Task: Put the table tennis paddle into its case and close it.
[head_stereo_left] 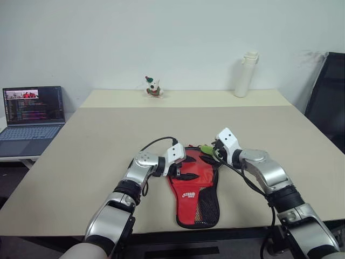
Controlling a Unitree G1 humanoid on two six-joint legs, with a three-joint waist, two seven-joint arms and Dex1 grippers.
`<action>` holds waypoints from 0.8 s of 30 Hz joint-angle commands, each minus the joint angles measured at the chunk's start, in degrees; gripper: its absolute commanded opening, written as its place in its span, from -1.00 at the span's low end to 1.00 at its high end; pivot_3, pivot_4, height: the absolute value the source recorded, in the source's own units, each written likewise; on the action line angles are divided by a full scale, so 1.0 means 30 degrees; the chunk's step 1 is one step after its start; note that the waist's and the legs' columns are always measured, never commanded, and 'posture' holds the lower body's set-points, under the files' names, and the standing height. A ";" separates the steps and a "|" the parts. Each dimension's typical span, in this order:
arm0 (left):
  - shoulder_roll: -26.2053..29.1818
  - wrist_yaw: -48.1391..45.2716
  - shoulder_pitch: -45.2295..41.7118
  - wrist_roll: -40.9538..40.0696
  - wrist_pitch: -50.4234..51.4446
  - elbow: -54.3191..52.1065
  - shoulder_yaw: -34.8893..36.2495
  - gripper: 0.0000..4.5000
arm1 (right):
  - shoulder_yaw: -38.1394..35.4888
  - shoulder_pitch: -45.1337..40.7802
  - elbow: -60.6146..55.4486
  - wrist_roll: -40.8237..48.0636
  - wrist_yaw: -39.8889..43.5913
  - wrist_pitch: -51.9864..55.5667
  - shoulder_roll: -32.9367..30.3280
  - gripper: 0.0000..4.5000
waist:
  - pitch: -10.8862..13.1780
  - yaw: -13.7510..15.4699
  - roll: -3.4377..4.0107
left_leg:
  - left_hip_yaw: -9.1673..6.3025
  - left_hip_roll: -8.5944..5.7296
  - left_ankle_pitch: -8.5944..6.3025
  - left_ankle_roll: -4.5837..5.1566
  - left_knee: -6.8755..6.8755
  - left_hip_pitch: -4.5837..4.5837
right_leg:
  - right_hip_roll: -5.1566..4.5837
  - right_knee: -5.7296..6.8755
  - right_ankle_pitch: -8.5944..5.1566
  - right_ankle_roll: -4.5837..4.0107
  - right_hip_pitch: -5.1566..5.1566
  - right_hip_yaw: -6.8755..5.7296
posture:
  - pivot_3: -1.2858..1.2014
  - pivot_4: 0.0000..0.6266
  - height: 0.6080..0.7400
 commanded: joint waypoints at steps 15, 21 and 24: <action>0.0022 -0.0166 0.1127 -0.0090 0.0862 -0.0831 -0.0483 0.58 | -0.2521 -0.1024 0.2000 -0.0396 -0.1365 -0.0493 0.0458 -0.78 | -0.0007 -0.0002 0.0012 | -0.0014 0.0003 0.0000 0.0000 -0.0001 0.0015 | -0.0005 0.0016 0.0001 -0.0002 0.0002 0.0014 | 0.03 -0.52 1.00; -0.0281 -0.0364 0.1194 -0.0406 0.1497 -0.0633 -0.0440 0.58 | -0.3000 0.0269 -0.0293 -0.0291 -0.0970 0.0852 -0.0699 -0.99 | -0.0019 0.0019 0.0030 | -0.0017 0.0002 0.0000 0.0000 -0.0001 0.0012 | -0.0005 0.0013 0.0001 -0.0002 0.0003 0.0014 | 0.03 -0.52 1.00; -0.0442 -0.0439 0.1184 -0.0630 0.1867 -0.0725 -0.0381 0.58 | -0.3169 0.1671 -0.2344 -0.0079 -0.0494 0.1945 -0.1768 -0.99 | -0.0027 0.0118 0.0043 | -0.0016 -0.0007 0.0000 0.0000 -0.0001 0.0000 | -0.0009 -0.0002 -0.0001 0.0000 0.0012 -0.0001 | 0.03 -0.52 1.00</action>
